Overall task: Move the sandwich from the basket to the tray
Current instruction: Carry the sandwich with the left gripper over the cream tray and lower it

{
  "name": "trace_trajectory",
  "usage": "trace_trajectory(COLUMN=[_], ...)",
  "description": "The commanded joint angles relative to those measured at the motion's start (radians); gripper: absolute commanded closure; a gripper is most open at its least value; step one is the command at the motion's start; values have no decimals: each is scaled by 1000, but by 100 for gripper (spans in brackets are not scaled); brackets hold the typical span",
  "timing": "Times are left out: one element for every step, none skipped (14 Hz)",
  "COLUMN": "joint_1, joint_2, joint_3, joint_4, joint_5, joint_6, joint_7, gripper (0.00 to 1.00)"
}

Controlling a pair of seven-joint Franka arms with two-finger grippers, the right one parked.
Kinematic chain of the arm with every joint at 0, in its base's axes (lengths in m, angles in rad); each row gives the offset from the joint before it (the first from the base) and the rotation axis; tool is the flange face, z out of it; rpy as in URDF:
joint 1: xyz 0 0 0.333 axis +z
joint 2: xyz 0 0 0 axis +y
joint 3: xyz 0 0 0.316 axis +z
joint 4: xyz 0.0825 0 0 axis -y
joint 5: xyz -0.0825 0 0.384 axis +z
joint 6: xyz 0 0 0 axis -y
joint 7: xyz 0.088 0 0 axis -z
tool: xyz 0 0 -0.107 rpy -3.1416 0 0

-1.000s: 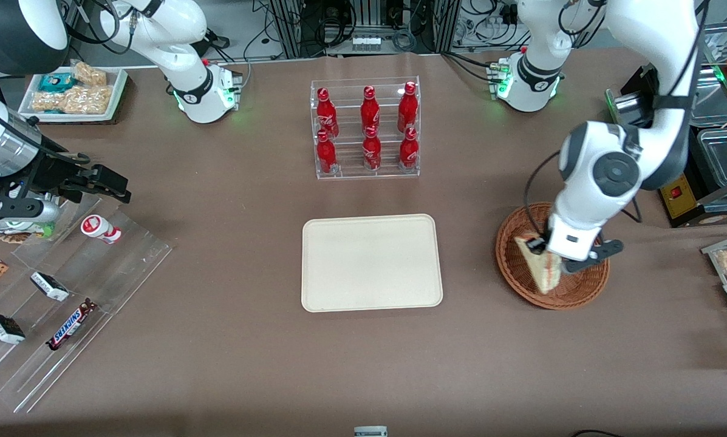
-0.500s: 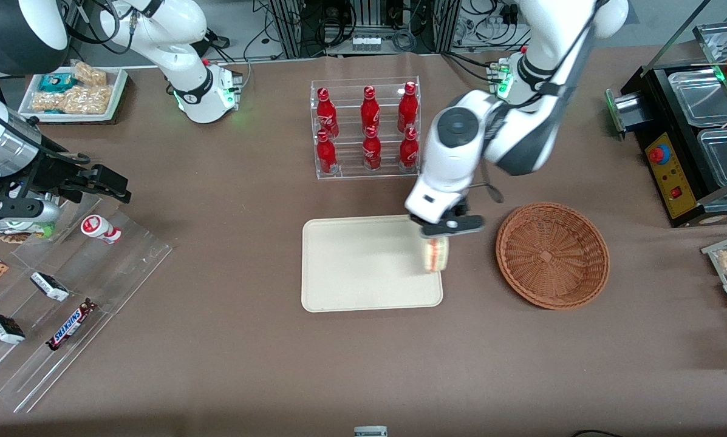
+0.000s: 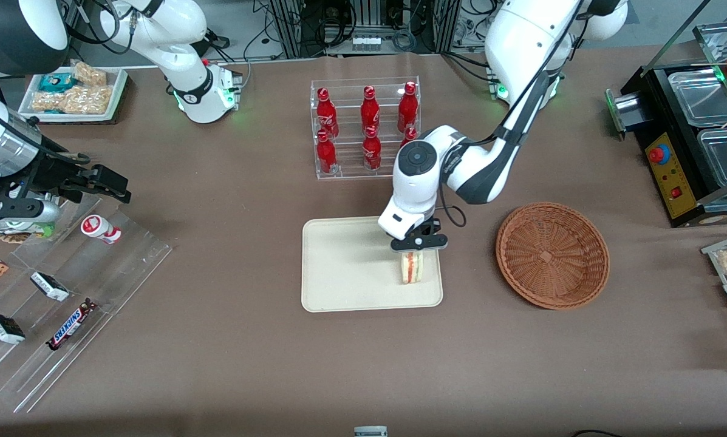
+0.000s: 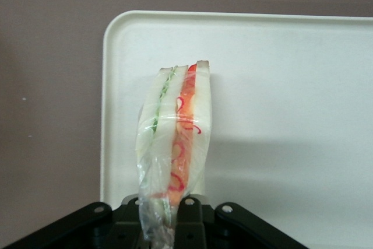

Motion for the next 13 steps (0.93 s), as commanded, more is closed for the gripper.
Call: trace_trajectory(joint_1=[-31,-31,-34,-38,-49,-52,-57,-69,-75,-75,-77,-77,-75], joint_2=[36,38,41,59,74,91,105,111,111,111,111,111,105], joint_3=[13,13,13,13,13,13,13,13,13,14,16,17,19], joint_4=[55,65,68,69,74,77,78,86,92,92,91,86,86], joint_5=[18,12,15,21,23,23,23,23,26,27,27,27,27], joint_6=[8,10,11,13,25,65,91,93,91,88,85,84,73], joint_7=[-45,-45,-47,-64,-83,-88,-88,-96,-99,-96,-97,-97,-96], gripper=[95,95,93,93,92,90,90,90,71,15,1,0,0])
